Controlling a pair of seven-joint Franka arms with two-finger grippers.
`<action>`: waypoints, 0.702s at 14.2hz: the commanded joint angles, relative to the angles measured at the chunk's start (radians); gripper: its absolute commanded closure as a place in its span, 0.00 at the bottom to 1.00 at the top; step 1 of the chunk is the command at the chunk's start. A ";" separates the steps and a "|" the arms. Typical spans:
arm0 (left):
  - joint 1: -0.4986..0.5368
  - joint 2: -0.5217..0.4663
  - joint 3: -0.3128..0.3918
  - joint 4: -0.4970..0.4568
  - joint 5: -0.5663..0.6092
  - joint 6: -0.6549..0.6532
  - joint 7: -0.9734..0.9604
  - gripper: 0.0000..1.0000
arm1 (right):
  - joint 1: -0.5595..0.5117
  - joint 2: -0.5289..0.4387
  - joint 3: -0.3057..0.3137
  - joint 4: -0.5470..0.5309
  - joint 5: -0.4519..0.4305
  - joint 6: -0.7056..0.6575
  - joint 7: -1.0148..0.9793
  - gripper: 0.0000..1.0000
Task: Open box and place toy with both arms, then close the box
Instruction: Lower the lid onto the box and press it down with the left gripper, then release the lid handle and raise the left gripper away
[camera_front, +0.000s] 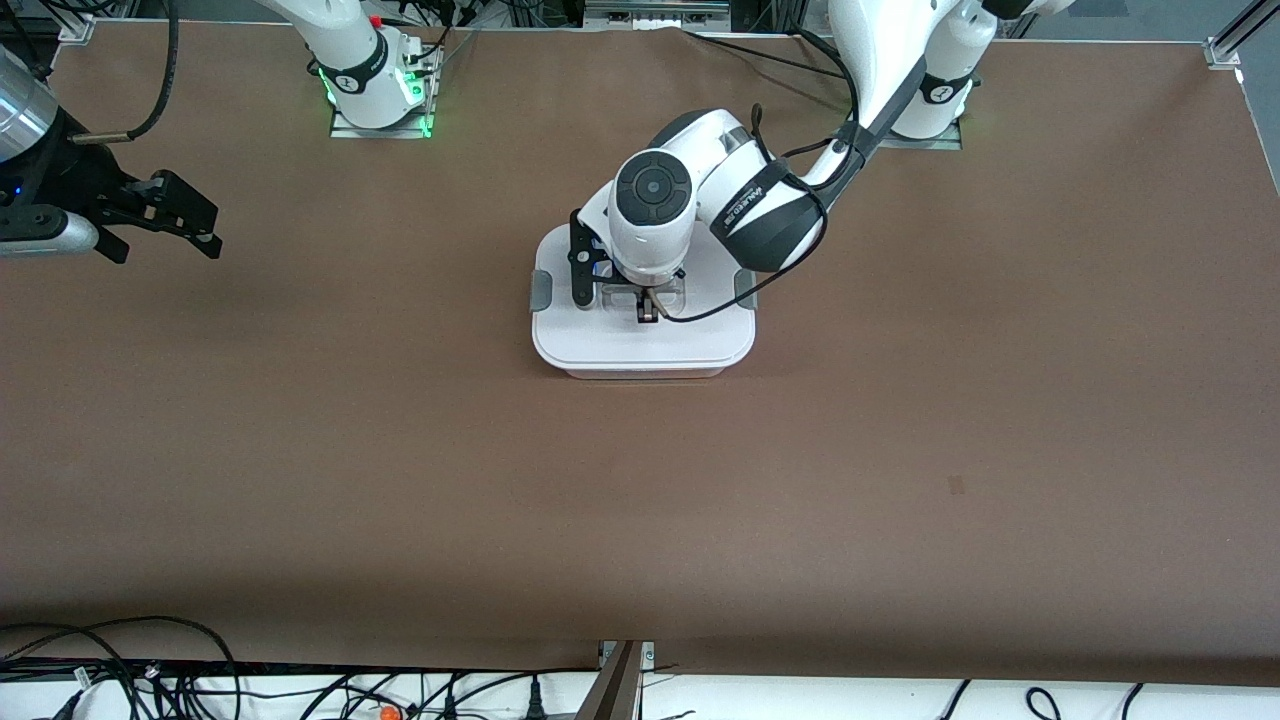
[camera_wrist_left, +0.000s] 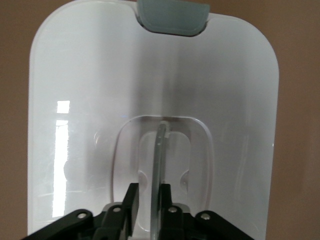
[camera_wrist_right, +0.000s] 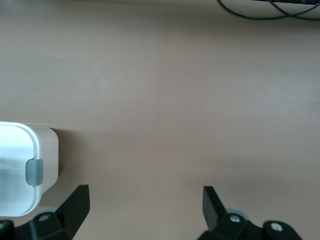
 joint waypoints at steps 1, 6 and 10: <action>-0.001 -0.055 0.006 -0.001 -0.032 0.002 -0.045 0.00 | -0.005 0.010 0.003 0.019 0.001 0.001 0.004 0.00; 0.057 -0.253 0.164 -0.011 -0.060 -0.144 -0.055 0.00 | -0.003 0.009 0.005 0.019 0.006 0.000 0.005 0.00; 0.207 -0.354 0.277 -0.021 -0.059 -0.152 -0.055 0.00 | -0.003 0.009 0.005 0.019 0.007 0.000 0.008 0.00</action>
